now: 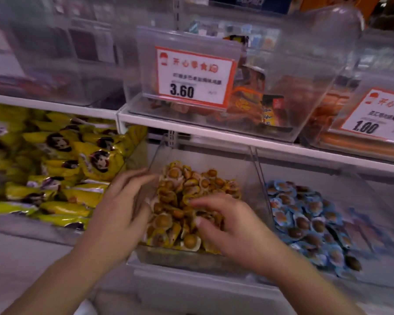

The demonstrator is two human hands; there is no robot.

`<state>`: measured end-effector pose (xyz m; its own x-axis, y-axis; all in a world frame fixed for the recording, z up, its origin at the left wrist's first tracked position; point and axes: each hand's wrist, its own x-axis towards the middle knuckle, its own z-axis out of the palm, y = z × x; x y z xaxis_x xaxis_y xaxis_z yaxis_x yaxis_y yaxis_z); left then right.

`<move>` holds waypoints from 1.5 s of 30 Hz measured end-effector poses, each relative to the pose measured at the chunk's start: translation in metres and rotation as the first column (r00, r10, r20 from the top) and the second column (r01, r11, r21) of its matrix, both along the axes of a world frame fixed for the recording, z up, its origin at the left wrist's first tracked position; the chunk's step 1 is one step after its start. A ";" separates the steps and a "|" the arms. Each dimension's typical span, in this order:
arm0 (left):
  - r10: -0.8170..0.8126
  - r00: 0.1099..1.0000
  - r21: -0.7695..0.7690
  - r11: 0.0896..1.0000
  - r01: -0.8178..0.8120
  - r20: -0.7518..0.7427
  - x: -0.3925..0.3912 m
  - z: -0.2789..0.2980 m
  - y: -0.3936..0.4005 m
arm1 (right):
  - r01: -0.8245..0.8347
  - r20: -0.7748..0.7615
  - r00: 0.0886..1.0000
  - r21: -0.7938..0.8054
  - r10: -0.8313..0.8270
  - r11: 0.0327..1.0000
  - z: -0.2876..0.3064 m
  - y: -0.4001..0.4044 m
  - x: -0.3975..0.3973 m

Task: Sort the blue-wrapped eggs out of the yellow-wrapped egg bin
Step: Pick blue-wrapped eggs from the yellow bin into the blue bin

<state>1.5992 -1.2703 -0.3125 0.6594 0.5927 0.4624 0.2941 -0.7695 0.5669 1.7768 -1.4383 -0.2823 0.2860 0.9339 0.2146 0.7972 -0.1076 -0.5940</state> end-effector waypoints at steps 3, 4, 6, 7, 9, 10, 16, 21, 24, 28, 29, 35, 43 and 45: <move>-0.008 1.000 -0.153 0.988 0.011 0.026 -0.007 -0.009 0.005 | -0.121 0.010 0.991 -0.351 0.133 0.928 -0.021 0.051 -0.021; -0.023 0.999 -0.183 0.983 0.027 0.024 -0.008 -0.009 0.006 | -0.117 0.051 0.987 -0.418 0.152 0.901 -0.030 0.065 -0.024; -0.056 0.998 -0.213 0.975 0.055 0.005 -0.009 -0.008 0.009 | -0.085 0.117 0.980 -0.498 0.164 0.863 -0.045 0.082 -0.027; -0.068 0.998 -0.233 0.970 0.067 0.002 -0.008 -0.008 0.010 | -0.077 0.129 0.978 -0.505 0.163 0.860 -0.052 0.087 -0.025; -0.073 0.997 -0.263 0.962 0.068 -0.009 -0.005 -0.008 0.011 | -0.070 0.155 0.974 -0.495 0.167 0.866 -0.061 0.091 -0.017; -0.068 0.997 -0.256 0.965 0.061 -0.019 -0.003 -0.007 0.012 | -0.067 0.188 0.965 -0.501 0.184 0.863 -0.064 0.092 -0.012; -0.070 0.996 -0.181 0.982 0.058 -0.058 -0.002 -0.006 0.014 | 0.002 0.428 0.882 -0.418 0.196 0.908 -0.068 0.104 0.028; -0.127 0.990 -0.187 0.976 0.113 -0.060 -0.006 -0.006 0.015 | 0.150 0.448 0.892 -0.421 0.061 0.895 -0.051 0.113 0.083; -0.117 0.992 -0.196 0.975 0.105 -0.052 -0.004 -0.006 0.015 | 0.149 0.368 0.929 -0.468 0.039 0.871 -0.039 0.107 0.085; -0.103 0.993 -0.183 0.979 0.093 -0.049 0.000 -0.005 0.014 | 0.149 0.487 0.873 -0.329 0.032 0.932 -0.024 0.089 0.046; -0.103 0.993 -0.180 0.979 0.092 -0.050 0.000 -0.005 0.014 | 0.092 0.419 0.907 -0.312 0.049 0.946 -0.023 0.087 0.033; -0.094 0.994 -0.168 0.982 0.084 -0.055 0.001 -0.006 0.013 | -0.027 0.223 0.963 -0.481 0.153 0.876 -0.059 0.116 0.001; -0.125 0.991 -0.184 0.976 0.116 -0.037 -0.002 -0.008 0.015 | 0.050 0.288 0.943 -0.616 0.166 0.786 -0.050 0.105 0.049; -0.126 0.991 -0.179 0.977 0.118 -0.033 -0.002 -0.009 0.015 | 0.026 0.214 0.966 -0.641 0.146 0.767 -0.052 0.110 0.044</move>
<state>1.5975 -1.2554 -0.3211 0.7492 0.5763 0.3265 0.2322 -0.6902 0.6854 1.8206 -1.3283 -0.3345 0.2455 0.8923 -0.3788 0.9204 -0.3372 -0.1980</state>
